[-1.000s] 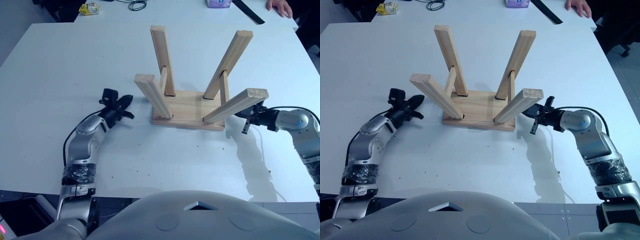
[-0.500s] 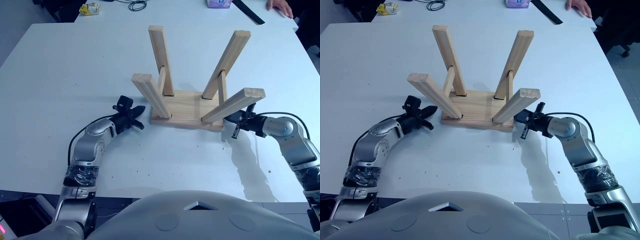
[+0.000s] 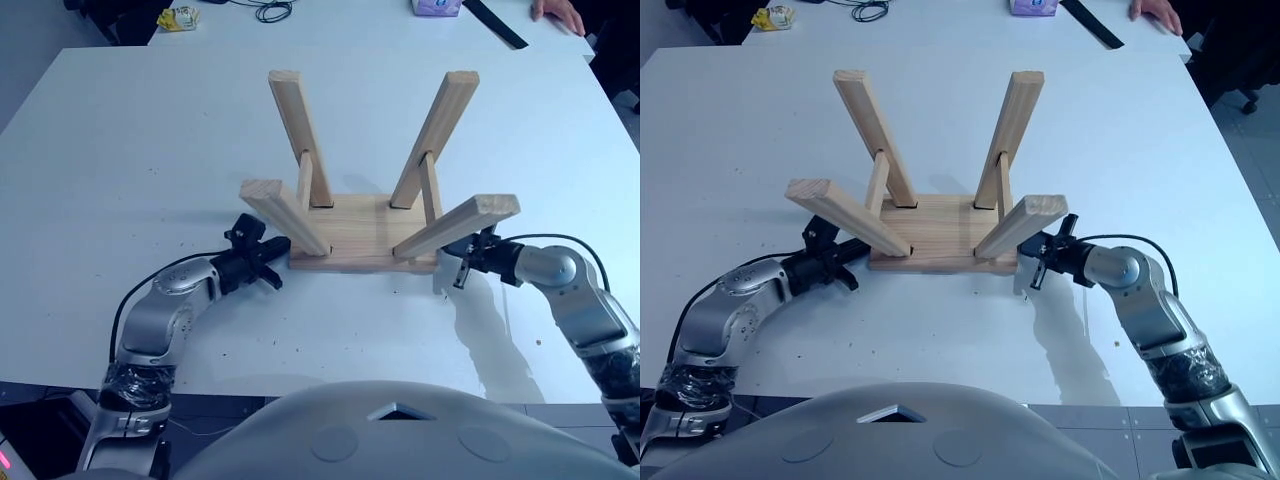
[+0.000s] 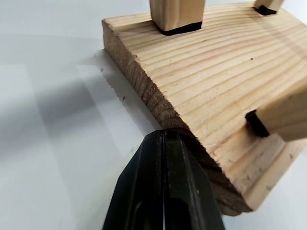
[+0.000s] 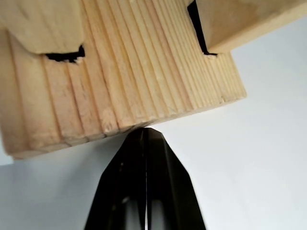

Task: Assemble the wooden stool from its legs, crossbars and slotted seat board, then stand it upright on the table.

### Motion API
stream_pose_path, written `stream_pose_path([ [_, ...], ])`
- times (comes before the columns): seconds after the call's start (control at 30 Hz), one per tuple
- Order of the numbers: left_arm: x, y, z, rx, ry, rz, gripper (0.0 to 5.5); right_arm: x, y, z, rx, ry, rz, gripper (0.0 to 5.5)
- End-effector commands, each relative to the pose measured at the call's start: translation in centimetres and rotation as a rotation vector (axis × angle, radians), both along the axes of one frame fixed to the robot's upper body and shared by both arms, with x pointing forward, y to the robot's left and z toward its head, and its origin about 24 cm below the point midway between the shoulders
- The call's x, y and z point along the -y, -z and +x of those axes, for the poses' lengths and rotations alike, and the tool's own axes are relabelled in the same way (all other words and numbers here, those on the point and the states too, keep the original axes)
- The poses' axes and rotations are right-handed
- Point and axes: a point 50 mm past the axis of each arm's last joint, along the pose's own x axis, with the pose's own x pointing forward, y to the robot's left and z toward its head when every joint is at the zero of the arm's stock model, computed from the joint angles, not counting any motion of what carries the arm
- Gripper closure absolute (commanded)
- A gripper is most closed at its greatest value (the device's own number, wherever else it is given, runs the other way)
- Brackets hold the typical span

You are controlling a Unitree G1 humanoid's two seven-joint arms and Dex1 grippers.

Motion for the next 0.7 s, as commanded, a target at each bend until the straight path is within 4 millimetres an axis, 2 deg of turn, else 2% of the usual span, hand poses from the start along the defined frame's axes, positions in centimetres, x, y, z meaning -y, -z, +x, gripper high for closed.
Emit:
stream_pose_path([
  [0.03,-0.3,0.4,-1.3,-0.051,0.010,-0.003,5.48,-0.8,0.8,-2.0,-0.094,0.013,0.041,5.50],
  [0.13,-0.6,0.0,-1.2,-0.024,-0.019,0.003,5.48,-0.4,0.6,-1.3,-0.065,0.055,0.036,5.50],
  [0.23,-1.6,-2.2,-0.4,0.104,-0.120,-0.038,5.48,1.1,-0.4,-0.4,-0.031,0.108,0.033,5.50],
  [0.33,-3.6,-4.7,-0.2,0.227,-0.246,0.006,5.48,2.7,-1.8,-0.4,-0.060,0.122,0.069,5.50],
  [0.4,-5.0,-5.3,-0.5,0.249,-0.293,0.083,5.48,3.4,-2.5,-0.8,-0.094,0.109,0.086,5.50],
  [0.5,-6.6,-5.3,-1.9,0.205,-0.290,0.187,5.48,4.6,-3.1,-2.0,-0.182,0.040,0.083,5.50],
  [0.6,-5.3,-4.3,-3.8,0.172,-0.121,0.253,5.48,4.7,-2.7,-3.6,-0.261,-0.019,0.095,5.50],
  [0.7,-4.3,-3.3,-4.4,0.178,-0.035,0.261,5.48,3.9,-2.0,-4.0,-0.273,-0.022,0.140,5.50],
])
